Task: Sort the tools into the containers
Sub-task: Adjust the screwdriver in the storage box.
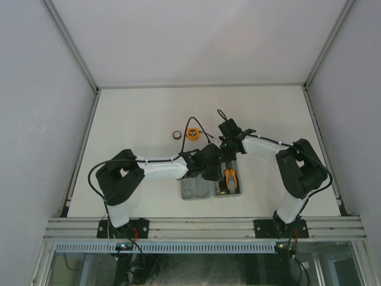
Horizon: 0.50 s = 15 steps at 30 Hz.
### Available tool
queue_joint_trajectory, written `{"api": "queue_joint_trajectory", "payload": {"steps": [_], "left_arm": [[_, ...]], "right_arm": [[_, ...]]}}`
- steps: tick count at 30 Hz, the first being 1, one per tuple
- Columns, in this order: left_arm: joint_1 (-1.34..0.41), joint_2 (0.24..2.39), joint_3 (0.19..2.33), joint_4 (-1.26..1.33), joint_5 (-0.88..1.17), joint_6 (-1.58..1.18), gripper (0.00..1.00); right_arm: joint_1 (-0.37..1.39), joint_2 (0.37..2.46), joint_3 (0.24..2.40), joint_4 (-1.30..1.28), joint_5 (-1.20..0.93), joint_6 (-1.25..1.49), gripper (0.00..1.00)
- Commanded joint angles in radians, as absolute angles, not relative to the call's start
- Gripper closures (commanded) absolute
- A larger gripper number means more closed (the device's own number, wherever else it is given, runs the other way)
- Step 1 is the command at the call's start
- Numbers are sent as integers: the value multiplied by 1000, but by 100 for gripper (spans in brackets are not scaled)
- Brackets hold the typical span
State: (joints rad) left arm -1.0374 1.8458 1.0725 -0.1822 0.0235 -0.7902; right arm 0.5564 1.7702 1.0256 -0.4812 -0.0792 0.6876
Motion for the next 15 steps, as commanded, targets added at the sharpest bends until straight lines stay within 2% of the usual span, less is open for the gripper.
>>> {"api": "queue_joint_trajectory", "payload": {"steps": [1,6,15], "left_arm": [[-1073,2066,962,-355,111,-710,100],[-1074,2083,941,-318,133,-715,100],[-1073,1922,935,-300,120,-695,100]], "right_arm": [[549,1886,900,-562,97,633,100],[552,1857,900,-565,87,635,100],[552,1770,906,-592,65,626,100]]}}
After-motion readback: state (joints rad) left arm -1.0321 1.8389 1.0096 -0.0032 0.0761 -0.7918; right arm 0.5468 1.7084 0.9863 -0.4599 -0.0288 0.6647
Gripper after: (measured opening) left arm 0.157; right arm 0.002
